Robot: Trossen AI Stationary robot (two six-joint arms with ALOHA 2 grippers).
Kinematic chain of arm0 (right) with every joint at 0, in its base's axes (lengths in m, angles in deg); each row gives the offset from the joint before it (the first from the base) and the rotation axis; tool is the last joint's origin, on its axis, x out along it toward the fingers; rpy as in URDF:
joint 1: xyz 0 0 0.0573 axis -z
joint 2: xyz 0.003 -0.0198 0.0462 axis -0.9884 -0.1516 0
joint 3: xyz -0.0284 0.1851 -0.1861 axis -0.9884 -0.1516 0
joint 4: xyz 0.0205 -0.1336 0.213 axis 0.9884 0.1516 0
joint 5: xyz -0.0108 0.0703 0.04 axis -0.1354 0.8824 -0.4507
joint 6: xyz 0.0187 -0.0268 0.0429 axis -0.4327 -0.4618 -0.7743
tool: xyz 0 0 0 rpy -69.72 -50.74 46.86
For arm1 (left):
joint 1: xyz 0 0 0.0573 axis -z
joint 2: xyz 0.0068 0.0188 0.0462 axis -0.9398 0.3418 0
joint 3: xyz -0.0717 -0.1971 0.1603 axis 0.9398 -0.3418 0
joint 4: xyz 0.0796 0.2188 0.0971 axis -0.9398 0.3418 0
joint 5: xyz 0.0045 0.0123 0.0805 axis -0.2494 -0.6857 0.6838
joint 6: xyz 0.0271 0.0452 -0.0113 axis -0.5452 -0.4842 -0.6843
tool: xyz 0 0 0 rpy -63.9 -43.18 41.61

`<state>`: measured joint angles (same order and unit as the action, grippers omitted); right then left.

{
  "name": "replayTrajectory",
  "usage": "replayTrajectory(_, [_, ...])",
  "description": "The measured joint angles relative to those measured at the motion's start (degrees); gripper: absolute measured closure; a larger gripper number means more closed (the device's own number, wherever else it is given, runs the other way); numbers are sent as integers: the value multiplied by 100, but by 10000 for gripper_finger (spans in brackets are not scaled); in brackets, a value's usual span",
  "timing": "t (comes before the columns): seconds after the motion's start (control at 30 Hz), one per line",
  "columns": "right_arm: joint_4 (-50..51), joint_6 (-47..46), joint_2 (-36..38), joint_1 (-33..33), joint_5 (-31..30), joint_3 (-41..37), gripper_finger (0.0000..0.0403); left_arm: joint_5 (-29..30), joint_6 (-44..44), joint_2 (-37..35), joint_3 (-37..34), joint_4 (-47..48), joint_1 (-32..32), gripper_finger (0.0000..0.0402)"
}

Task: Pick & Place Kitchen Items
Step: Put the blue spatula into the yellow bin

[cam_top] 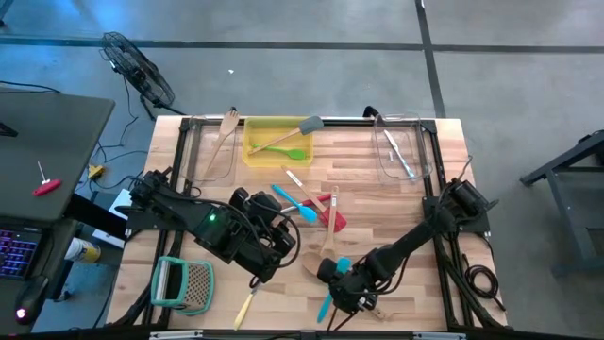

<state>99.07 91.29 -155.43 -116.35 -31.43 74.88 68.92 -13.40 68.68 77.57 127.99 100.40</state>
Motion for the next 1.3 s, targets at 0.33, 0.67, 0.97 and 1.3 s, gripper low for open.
replayTrajectory(0.33, [577, -256, -2, 61, -379, 685, 275, -3, -80, 0, 2, 0, 0, 160])
replayTrajectory(0.67, [2974, -588, 4, 57, -403, 2952, 275, -342, -173, -153, 7, 4, 0, 160])
replayTrajectory(0.97, [2961, 42, 1, 88, -656, 4100, 275, -708, -152, -177, 7, 0, 0, 160])
replayTrajectory(1.3, [2868, 69, -427, 453, -299, 4240, 275, -811, -131, -182, 7, -1, 0, 160])
